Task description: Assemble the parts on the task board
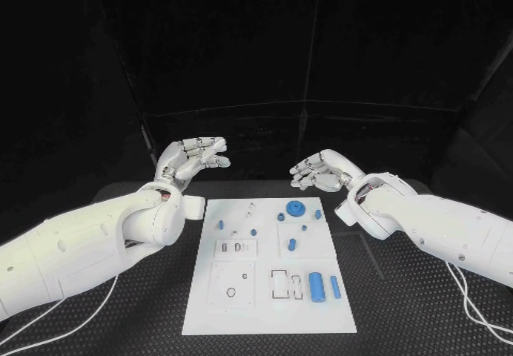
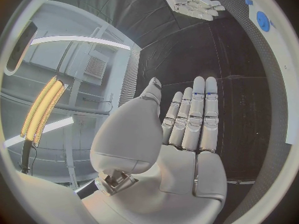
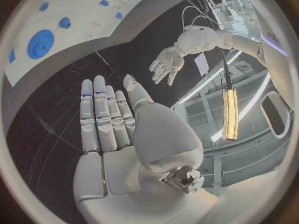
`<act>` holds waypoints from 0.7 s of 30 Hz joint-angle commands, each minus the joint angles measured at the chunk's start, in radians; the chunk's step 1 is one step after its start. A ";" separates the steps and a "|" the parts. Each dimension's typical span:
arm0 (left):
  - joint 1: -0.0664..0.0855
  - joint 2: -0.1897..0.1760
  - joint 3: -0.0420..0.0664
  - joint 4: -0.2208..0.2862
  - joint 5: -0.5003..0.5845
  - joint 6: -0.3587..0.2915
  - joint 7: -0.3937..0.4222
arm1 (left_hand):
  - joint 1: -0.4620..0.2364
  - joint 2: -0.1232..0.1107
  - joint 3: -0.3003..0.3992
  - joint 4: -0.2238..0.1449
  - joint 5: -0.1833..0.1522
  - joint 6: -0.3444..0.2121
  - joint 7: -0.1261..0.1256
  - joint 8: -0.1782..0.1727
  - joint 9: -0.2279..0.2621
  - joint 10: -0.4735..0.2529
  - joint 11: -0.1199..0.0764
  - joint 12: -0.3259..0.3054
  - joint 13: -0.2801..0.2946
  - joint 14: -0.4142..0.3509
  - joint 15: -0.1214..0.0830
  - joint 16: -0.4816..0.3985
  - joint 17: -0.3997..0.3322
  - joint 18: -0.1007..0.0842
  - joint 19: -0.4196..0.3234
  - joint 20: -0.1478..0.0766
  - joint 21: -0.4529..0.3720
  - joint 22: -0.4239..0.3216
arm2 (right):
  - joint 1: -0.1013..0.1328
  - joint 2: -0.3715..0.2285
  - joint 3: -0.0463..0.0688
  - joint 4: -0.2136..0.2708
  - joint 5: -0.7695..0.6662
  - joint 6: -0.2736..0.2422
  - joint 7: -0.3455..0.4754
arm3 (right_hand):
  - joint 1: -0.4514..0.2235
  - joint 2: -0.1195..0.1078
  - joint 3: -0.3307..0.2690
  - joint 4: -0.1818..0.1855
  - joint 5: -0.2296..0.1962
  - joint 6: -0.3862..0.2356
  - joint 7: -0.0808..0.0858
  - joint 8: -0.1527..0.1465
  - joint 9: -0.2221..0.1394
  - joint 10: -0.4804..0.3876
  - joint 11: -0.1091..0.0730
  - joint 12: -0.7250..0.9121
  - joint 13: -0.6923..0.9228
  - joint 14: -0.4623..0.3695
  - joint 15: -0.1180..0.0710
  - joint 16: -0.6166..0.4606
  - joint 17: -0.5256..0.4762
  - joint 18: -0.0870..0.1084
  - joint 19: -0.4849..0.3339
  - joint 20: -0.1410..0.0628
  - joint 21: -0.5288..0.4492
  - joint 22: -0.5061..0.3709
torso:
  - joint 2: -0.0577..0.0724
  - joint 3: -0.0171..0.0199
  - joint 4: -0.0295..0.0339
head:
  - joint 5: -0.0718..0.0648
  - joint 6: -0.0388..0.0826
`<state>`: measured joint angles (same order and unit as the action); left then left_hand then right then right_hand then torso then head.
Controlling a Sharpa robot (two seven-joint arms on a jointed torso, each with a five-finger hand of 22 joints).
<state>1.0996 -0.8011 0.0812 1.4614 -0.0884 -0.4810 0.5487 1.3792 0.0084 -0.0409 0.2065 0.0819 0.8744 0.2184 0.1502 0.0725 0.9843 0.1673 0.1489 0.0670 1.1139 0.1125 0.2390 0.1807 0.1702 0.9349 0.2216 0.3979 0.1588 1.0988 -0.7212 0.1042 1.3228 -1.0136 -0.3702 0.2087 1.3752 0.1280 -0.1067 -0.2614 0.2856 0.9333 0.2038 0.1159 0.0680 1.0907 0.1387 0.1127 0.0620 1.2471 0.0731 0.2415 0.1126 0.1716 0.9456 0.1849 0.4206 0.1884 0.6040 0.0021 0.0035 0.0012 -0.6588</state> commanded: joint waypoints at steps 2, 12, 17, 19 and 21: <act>-0.001 -0.027 0.001 0.051 -0.033 0.075 -0.013 | 0.010 0.000 -0.001 -0.008 -0.004 0.010 0.001 -0.007 -0.002 0.009 0.000 -0.009 -0.002 0.005 0.000 -0.007 0.003 0.014 0.006 -0.001 -0.003 -0.004 | 0.009 0.005 0.001 0.013 -0.307 0.077 -0.124 | -0.019 -0.024 0.002 -0.028 0.040 0.080 -0.030 -0.016 -0.001 0.122 -0.046 -0.023 0.003 0.238 -0.069 0.117 0.087 0.011 0.156 -0.076 0.184 0.093 | 0.042 -0.0036 0.0053 | -0.007 0.002; -0.012 -0.073 0.001 0.145 -0.036 0.100 -0.020 | 0.010 -0.001 -0.006 -0.011 -0.004 0.011 0.001 -0.013 -0.004 0.010 0.000 -0.017 -0.002 0.010 -0.001 -0.011 0.006 0.013 0.009 -0.001 -0.004 -0.006 | 0.014 0.030 0.001 0.033 -0.637 0.132 -0.282 | -0.072 -0.043 0.017 -0.026 0.030 0.114 -0.047 -0.047 -0.002 0.141 -0.060 -0.052 0.002 0.258 -0.084 0.539 0.424 0.009 0.188 -0.095 0.390 0.220 | 0.086 -0.0130 0.0186 | -0.018 0.003; -0.016 -0.078 0.001 0.158 -0.036 0.107 -0.022 | 0.010 -0.002 -0.007 -0.011 -0.004 0.011 0.001 -0.014 -0.004 0.010 0.001 -0.018 -0.002 0.010 -0.001 -0.012 0.007 0.013 0.009 -0.001 -0.004 -0.006 | 0.014 0.048 0.001 0.027 -0.699 0.155 -0.315 | -0.079 -0.055 0.026 -0.026 0.024 0.100 -0.044 -0.051 -0.003 0.102 -0.053 -0.050 0.005 0.253 -0.078 0.692 0.587 0.007 0.179 -0.089 0.462 0.277 | 0.098 -0.0163 0.0217 | -0.021 -0.002; -0.016 -0.077 0.001 0.160 -0.036 0.110 -0.023 | 0.010 -0.002 -0.007 -0.011 -0.004 0.011 0.001 -0.014 -0.005 0.010 0.001 -0.018 -0.002 0.010 0.000 -0.012 0.007 0.013 0.010 -0.001 -0.005 -0.007 | 0.014 0.055 0.001 0.021 -0.716 0.169 -0.326 | -0.080 -0.055 0.031 -0.025 0.022 0.093 -0.045 -0.052 -0.003 0.091 -0.052 -0.050 0.005 0.251 -0.076 0.738 0.636 0.002 0.187 -0.087 0.505 0.327 | 0.103 -0.0174 0.0229 | -0.021 -0.002; -0.017 -0.075 0.001 0.161 -0.036 0.112 -0.024 | 0.010 -0.002 -0.007 -0.011 -0.004 0.011 0.001 -0.014 -0.005 0.010 0.001 -0.018 -0.002 0.010 0.000 -0.013 0.007 0.013 0.010 -0.001 -0.005 -0.007 | 0.014 0.062 0.001 0.015 -0.728 0.181 -0.334 | -0.081 -0.056 0.039 -0.024 0.019 0.085 -0.044 -0.051 -0.002 0.082 -0.052 -0.049 0.007 0.248 -0.075 0.792 0.693 -0.007 0.200 -0.083 0.563 0.396 | 0.106 -0.0176 0.0234 | -0.022 -0.003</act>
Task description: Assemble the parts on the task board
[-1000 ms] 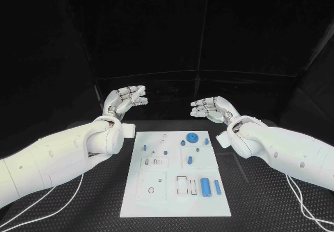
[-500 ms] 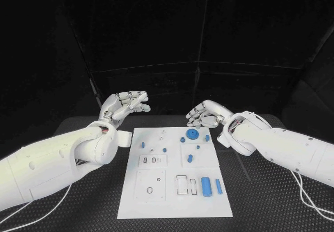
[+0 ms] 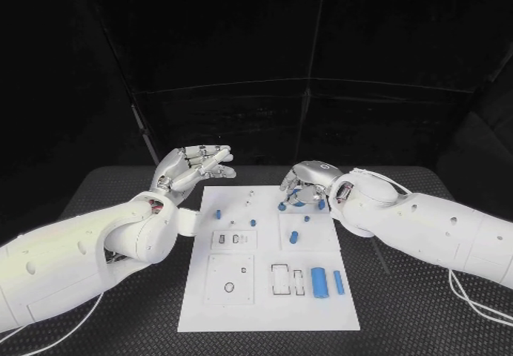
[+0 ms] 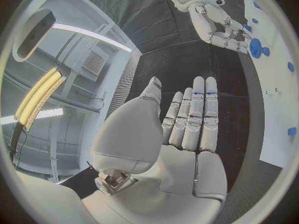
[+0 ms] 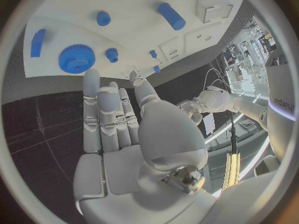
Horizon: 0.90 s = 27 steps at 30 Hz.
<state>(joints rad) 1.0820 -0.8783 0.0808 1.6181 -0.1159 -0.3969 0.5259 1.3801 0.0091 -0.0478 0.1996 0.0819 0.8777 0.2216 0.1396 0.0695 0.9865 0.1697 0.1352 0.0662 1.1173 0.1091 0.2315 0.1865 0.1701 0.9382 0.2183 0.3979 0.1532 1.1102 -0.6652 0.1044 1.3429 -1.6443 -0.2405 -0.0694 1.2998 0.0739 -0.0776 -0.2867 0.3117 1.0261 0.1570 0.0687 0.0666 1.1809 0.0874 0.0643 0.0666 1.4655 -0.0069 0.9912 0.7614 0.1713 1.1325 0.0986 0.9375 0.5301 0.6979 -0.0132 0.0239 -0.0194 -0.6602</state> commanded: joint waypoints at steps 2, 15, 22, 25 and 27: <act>0.001 0.002 0.001 0.006 -0.009 0.030 -0.003 | 0.009 -0.002 -0.001 -0.004 -0.004 0.008 -0.002 -0.004 -0.002 0.008 -0.002 -0.005 -0.001 0.007 0.003 -0.005 0.001 0.013 0.006 0.002 -0.005 -0.001 | 0.003 0.012 0.001 -0.010 -0.105 0.058 -0.061 | -0.006 -0.003 0.013 0.001 -0.008 -0.011 0.001 -0.004 -0.001 -0.012 0.002 -0.001 0.002 0.027 0.007 0.060 0.062 -0.010 0.021 0.004 0.072 0.087 | 0.017 -0.0031 0.0033 | -0.002 -0.002; 0.000 -0.002 0.001 0.008 -0.009 0.038 -0.009 | 0.006 0.000 -0.004 -0.003 -0.004 0.009 -0.002 -0.007 -0.002 0.010 -0.002 -0.008 -0.001 0.006 0.004 -0.010 0.003 0.013 0.006 0.002 -0.007 -0.003 | 0.007 0.038 0.001 -0.036 -0.129 0.085 -0.071 | -0.007 -0.003 0.038 0.003 -0.013 -0.025 0.000 -0.003 -0.001 -0.025 0.004 0.001 0.003 0.028 0.010 0.167 0.176 -0.027 0.055 0.009 0.187 0.230 | 0.036 -0.0078 0.0107 | -0.004 -0.004; 0.000 -0.004 0.002 0.009 -0.009 0.041 -0.011 | 0.006 0.000 -0.004 -0.003 -0.004 0.009 -0.002 -0.007 -0.002 0.010 -0.002 -0.008 -0.001 0.006 0.004 -0.010 0.003 0.013 0.006 0.002 -0.007 -0.003 | 0.008 0.053 0.001 -0.049 -0.130 0.092 -0.061 | -0.005 0.005 0.058 0.001 -0.025 -0.022 -0.002 -0.002 0.000 -0.018 0.002 0.001 0.003 0.029 0.009 0.200 0.211 -0.032 0.061 0.009 0.219 0.267 | 0.041 -0.0090 0.0117 | -0.004 -0.008; 0.000 -0.005 0.002 0.009 -0.009 0.042 -0.012 | 0.006 0.001 -0.004 -0.003 -0.004 0.010 -0.003 -0.008 -0.002 0.011 -0.002 -0.010 -0.001 0.006 0.004 -0.012 0.004 0.013 0.006 0.002 -0.008 -0.004 | 0.008 0.059 0.001 -0.053 -0.128 0.095 -0.056 | -0.004 0.009 0.075 0.001 -0.041 -0.018 -0.004 -0.001 0.000 -0.010 0.001 0.002 0.003 0.030 0.008 0.223 0.237 -0.036 0.068 0.009 0.241 0.297 | 0.040 -0.0085 0.0118 | -0.003 -0.011; 0.000 -0.005 0.002 0.008 -0.009 0.043 -0.012 | 0.006 0.001 -0.004 -0.003 -0.004 0.010 -0.003 -0.008 -0.002 0.011 -0.002 -0.010 -0.001 0.006 0.004 -0.012 0.004 0.013 0.006 0.002 -0.008 -0.004 | 0.008 0.062 0.001 -0.056 -0.127 0.100 -0.053 | -0.003 0.011 0.083 0.000 -0.044 -0.016 -0.004 -0.001 0.000 -0.006 -0.001 0.002 0.003 0.032 0.007 0.236 0.252 -0.038 0.073 0.008 0.252 0.313 | 0.040 -0.0085 0.0124 | -0.003 -0.014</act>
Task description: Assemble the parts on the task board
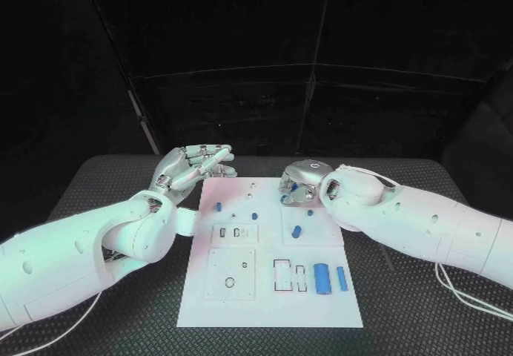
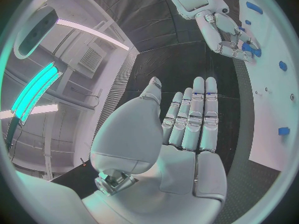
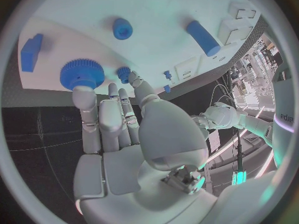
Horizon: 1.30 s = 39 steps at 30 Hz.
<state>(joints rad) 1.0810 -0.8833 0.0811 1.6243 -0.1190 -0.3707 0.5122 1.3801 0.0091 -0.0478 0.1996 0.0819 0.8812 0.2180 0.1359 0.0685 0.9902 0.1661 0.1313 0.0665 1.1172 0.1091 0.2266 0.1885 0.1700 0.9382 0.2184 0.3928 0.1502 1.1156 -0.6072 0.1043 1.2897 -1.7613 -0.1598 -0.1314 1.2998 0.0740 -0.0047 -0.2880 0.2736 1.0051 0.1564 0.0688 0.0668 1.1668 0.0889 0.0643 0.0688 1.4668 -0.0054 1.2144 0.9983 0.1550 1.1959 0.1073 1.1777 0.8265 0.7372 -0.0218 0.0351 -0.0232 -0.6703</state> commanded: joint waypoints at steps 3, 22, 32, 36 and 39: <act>0.001 0.000 0.001 0.000 -0.006 0.017 0.001 | 0.006 0.001 -0.004 -0.003 -0.004 0.007 0.001 -0.005 -0.001 0.007 0.002 -0.006 -0.001 0.006 0.004 -0.007 0.002 0.013 0.006 0.002 -0.003 -0.001 | 0.003 0.008 0.001 -0.009 -0.009 0.029 0.011 | -0.004 0.013 0.023 0.001 -0.008 0.010 -0.004 0.000 0.000 0.016 -0.003 0.002 0.001 0.034 0.005 0.033 0.039 -0.026 0.020 -0.001 0.032 0.045 | 0.002 0.0001 0.0020 | 0.001 -0.006; 0.002 -0.005 0.001 -0.002 -0.006 0.023 -0.002 | 0.005 0.003 -0.005 -0.003 -0.004 0.008 0.001 -0.006 -0.001 0.009 0.002 -0.007 -0.001 0.006 0.004 -0.009 0.002 0.013 0.006 0.002 -0.004 -0.002 | 0.003 0.023 0.000 -0.030 -0.008 0.069 0.011 | 0.007 0.012 0.123 -0.001 -0.013 0.045 -0.003 0.002 0.000 0.048 -0.007 0.000 -0.001 0.031 0.003 0.076 0.077 -0.033 0.025 -0.002 0.084 0.106 | 0.006 0.0023 0.0015 | 0.003 -0.021; 0.002 -0.005 0.001 -0.004 -0.006 0.025 -0.004 | 0.006 0.004 -0.005 -0.003 -0.004 0.009 0.000 -0.006 -0.001 0.010 0.001 -0.008 -0.001 0.005 0.004 -0.010 0.003 0.013 0.006 0.002 -0.004 -0.002 | 0.003 0.007 0.001 0.003 0.000 -0.065 0.031 | 0.023 0.000 0.224 0.001 -0.031 0.075 -0.001 0.004 0.001 0.072 -0.007 0.002 0.001 0.029 0.003 0.093 0.088 -0.036 0.027 -0.003 0.111 0.136 | 0.005 0.0019 0.0010 | -0.004 -0.023; 0.002 -0.006 0.001 -0.004 -0.006 0.026 -0.005 | 0.006 0.004 -0.005 -0.003 -0.004 0.009 0.000 -0.006 -0.001 0.010 0.001 -0.008 -0.001 0.005 0.004 -0.010 0.003 0.013 0.006 0.002 -0.004 -0.002 | 0.003 0.000 0.001 0.023 0.011 -0.132 0.039 | 0.011 -0.015 0.268 0.004 -0.034 0.080 0.000 0.001 0.000 0.072 -0.006 -0.001 -0.001 0.027 0.004 0.096 0.086 -0.037 0.023 -0.001 0.119 0.143 | 0.005 0.0013 0.0020 | -0.007 -0.019; 0.002 -0.006 0.001 -0.005 -0.006 0.027 -0.005 | 0.006 0.004 -0.005 -0.003 -0.004 0.009 0.000 -0.006 -0.001 0.010 0.001 -0.008 -0.001 0.005 0.004 -0.010 0.003 0.013 0.006 0.002 -0.004 -0.002 | 0.006 0.007 0.001 0.025 0.015 -0.171 0.036 | -0.002 -0.030 0.304 0.007 -0.036 0.083 0.001 -0.001 0.000 0.073 -0.006 0.000 -0.001 0.027 0.005 0.100 0.088 -0.037 0.020 0.000 0.124 0.147 | 0.005 0.0009 0.0038 | -0.008 -0.017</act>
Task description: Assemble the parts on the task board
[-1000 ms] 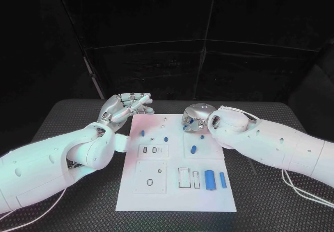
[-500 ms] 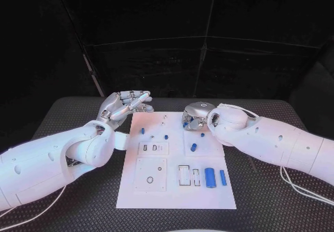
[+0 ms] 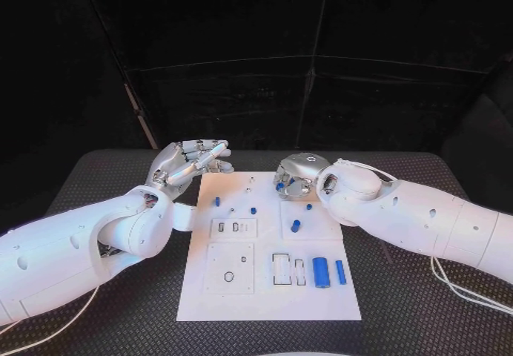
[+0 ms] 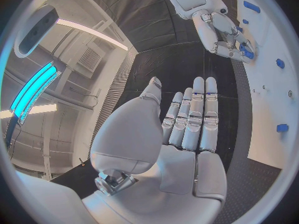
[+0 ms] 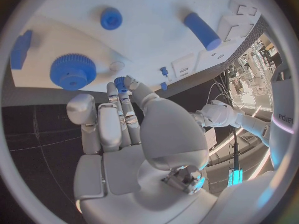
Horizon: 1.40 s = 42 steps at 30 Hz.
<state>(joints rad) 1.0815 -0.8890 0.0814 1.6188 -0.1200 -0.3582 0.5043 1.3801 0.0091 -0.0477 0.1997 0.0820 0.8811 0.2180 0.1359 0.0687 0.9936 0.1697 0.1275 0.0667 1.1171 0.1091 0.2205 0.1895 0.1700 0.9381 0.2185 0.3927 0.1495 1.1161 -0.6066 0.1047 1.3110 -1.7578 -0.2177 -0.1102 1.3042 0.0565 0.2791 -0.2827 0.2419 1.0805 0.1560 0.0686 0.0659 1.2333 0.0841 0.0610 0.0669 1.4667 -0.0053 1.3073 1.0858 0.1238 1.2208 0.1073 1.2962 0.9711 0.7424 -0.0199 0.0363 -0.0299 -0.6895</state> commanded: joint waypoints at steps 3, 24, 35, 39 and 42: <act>0.001 0.001 0.001 0.001 -0.005 0.016 0.002 | 0.006 0.004 -0.005 -0.003 -0.004 0.009 0.000 -0.006 -0.002 0.006 -0.002 -0.004 -0.001 0.005 0.004 -0.003 0.002 0.013 0.006 0.002 -0.004 -0.001 | 0.013 0.026 0.001 -0.012 0.013 -0.134 0.009 | -0.010 -0.016 0.027 0.003 -0.005 0.008 0.002 -0.001 0.001 0.006 -0.001 0.003 0.001 0.027 0.005 0.008 0.001 -0.006 -0.006 0.000 0.007 0.004 | 0.002 -0.0003 0.0039 | 0.000 0.005; 0.003 0.007 0.001 -0.003 -0.005 0.019 -0.001 | 0.006 0.005 -0.006 -0.004 -0.004 0.011 0.000 -0.008 -0.002 0.007 -0.003 -0.006 -0.001 0.005 0.004 -0.006 0.003 0.013 0.006 0.002 -0.005 -0.003 | 0.029 0.190 0.001 -0.199 0.021 -0.097 0.044 | -0.037 -0.041 0.065 0.017 -0.015 0.003 0.002 -0.003 0.000 -0.001 0.000 0.001 0.000 0.025 0.007 0.011 -0.003 -0.005 -0.011 0.002 0.011 0.005 | 0.010 -0.0022 0.0096 | 0.010 0.002; 0.006 0.005 0.001 0.000 -0.005 0.020 -0.001 | 0.006 0.005 -0.006 -0.004 -0.004 0.011 0.000 -0.008 -0.002 0.007 -0.003 -0.006 -0.001 0.005 0.004 -0.006 0.003 0.013 0.006 0.002 -0.005 -0.003 | 0.031 0.220 0.001 -0.232 0.023 -0.068 0.056 | -0.044 -0.047 0.068 0.021 -0.015 0.002 0.001 -0.003 0.000 -0.003 0.000 0.002 0.000 0.025 0.007 0.011 -0.005 -0.005 -0.012 0.003 0.011 0.005 | 0.012 -0.0020 0.0097 | 0.013 -0.003; 0.007 0.005 0.001 0.001 -0.005 0.020 -0.002 | 0.006 0.005 -0.006 -0.004 -0.004 0.011 0.000 -0.008 -0.002 0.007 -0.003 -0.006 -0.001 0.005 0.004 -0.006 0.003 0.013 0.006 0.002 -0.005 -0.003 | 0.032 0.231 0.001 -0.247 0.019 -0.061 0.051 | -0.045 -0.049 0.070 0.022 -0.015 0.002 0.001 -0.003 0.000 -0.003 0.000 0.001 0.000 0.025 0.007 0.011 -0.005 -0.005 -0.012 0.003 0.011 0.005 | 0.012 -0.0015 0.0102 | 0.012 -0.008; 0.008 0.005 0.001 0.001 -0.005 0.021 -0.002 | 0.006 0.005 -0.006 -0.004 -0.004 0.011 0.000 -0.008 -0.002 0.007 -0.003 -0.006 -0.001 0.005 0.004 -0.006 0.003 0.013 0.006 0.002 -0.005 -0.003 | 0.032 0.238 0.001 -0.255 -0.001 -0.057 0.040 | -0.048 -0.052 0.074 0.024 -0.016 -0.001 0.001 -0.004 0.000 -0.007 0.000 0.001 0.000 0.024 0.007 0.010 -0.008 -0.005 -0.015 0.003 0.010 0.002 | 0.013 -0.0016 0.0094 | 0.013 -0.007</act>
<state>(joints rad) 1.0867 -0.8839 0.0816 1.6171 -0.1205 -0.3500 0.4976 1.3801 0.0092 -0.0505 0.1970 0.0820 0.8848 0.2143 0.1321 0.0680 0.9936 0.1697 0.1275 0.0668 1.1171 0.1091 0.2205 0.1907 0.1699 0.9381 0.2185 0.3927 0.1483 1.1450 -0.3722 0.1051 1.0580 -1.7387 -0.2918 -0.0666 1.2589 0.0118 0.3470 -0.2587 0.2324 1.0833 0.1590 0.0687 0.0657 1.2331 0.0842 0.0611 0.0673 1.4667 -0.0053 1.3148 1.0794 0.1242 1.2132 0.1072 1.3022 0.9743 0.7542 -0.0217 0.0461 -0.0174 -0.6962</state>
